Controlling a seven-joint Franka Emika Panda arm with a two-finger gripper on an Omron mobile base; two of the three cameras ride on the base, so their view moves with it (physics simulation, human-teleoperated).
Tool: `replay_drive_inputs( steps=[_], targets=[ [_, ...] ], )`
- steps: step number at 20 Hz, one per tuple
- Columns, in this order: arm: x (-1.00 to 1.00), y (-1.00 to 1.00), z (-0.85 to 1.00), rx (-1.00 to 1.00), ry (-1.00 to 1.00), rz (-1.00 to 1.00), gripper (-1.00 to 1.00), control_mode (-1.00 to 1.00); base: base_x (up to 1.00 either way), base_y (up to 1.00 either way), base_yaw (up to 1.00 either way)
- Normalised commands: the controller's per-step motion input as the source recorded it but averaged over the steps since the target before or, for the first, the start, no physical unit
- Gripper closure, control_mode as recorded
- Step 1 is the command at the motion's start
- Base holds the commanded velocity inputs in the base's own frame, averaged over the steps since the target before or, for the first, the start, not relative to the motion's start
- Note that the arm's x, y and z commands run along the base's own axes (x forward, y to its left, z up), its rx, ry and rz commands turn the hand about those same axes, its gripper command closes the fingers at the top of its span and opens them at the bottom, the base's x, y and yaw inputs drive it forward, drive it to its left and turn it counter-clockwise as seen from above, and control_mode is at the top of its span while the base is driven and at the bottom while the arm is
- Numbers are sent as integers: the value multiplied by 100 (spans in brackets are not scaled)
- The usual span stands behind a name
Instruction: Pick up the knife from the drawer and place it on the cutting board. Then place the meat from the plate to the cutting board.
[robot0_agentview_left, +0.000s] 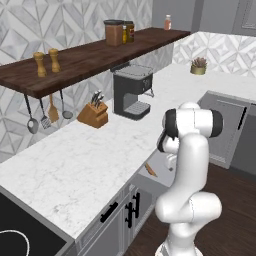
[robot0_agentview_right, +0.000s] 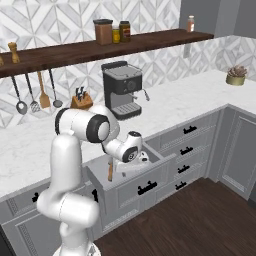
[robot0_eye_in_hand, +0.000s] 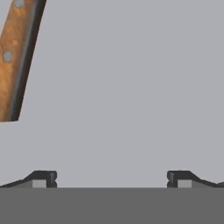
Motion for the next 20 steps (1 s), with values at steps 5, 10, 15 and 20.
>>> replay_drive_inputs(
  steps=[5,10,15,20],
  targets=[
    [-34,-10,-1,0,0,0,-100,-100,0,0,0],
    [-48,-25,0,0,0,3,-100,-100,0,0,0],
    [-64,-29,0,0,0,6,-100,-100,0,0,0],
    [-57,-27,0,0,0,3,-100,-100,0,0,0]
  ],
)
